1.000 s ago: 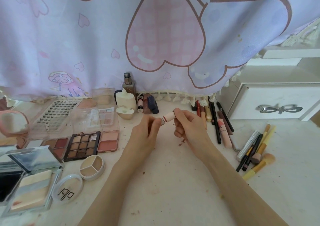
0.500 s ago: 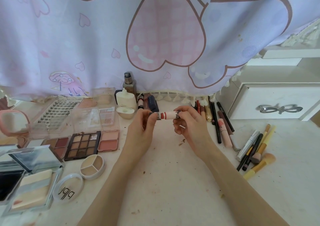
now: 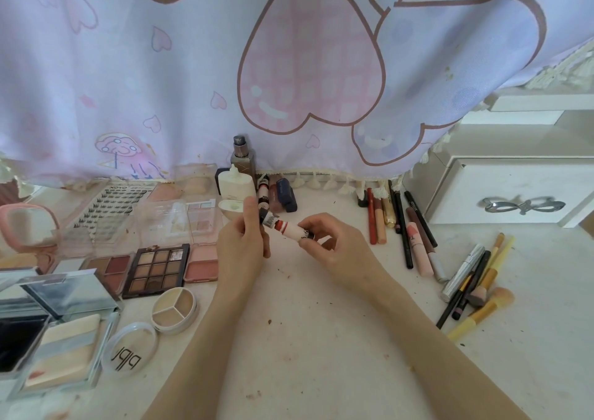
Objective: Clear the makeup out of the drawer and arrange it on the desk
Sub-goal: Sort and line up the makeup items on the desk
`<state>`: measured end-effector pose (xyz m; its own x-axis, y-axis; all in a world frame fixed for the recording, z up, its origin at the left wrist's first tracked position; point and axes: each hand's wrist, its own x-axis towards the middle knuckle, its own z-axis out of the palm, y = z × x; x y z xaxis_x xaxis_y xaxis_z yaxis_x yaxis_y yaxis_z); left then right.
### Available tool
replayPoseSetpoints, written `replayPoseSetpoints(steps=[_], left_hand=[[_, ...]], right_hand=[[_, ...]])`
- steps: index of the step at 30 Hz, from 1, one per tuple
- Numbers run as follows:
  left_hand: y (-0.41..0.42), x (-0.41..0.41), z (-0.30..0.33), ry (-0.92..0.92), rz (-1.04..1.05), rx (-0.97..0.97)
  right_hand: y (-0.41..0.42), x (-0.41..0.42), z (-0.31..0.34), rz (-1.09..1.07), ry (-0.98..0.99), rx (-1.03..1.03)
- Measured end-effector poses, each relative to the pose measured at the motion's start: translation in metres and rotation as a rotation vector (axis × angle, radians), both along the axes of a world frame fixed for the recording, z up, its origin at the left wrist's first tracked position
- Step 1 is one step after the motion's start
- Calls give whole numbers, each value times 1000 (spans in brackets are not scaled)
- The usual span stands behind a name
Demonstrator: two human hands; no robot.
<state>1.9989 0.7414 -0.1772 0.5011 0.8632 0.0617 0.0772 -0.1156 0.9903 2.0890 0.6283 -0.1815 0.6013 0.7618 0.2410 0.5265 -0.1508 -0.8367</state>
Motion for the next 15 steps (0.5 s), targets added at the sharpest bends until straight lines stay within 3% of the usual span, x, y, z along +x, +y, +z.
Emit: replayPoseSetpoints(steps=[2, 6, 11, 15], left_hand=[[0, 0, -1, 26, 18, 64], [1, 2, -12, 228, -103, 379], [8, 4, -24, 448, -234, 650], [5, 0, -24, 641, -341, 789]], right_hand=[[-2, 5, 3, -48, 13, 42], [-2, 16, 4, -272, 351, 218], [14, 29, 1, -584, 230, 40], [37, 30, -1, -547, 154, -38]])
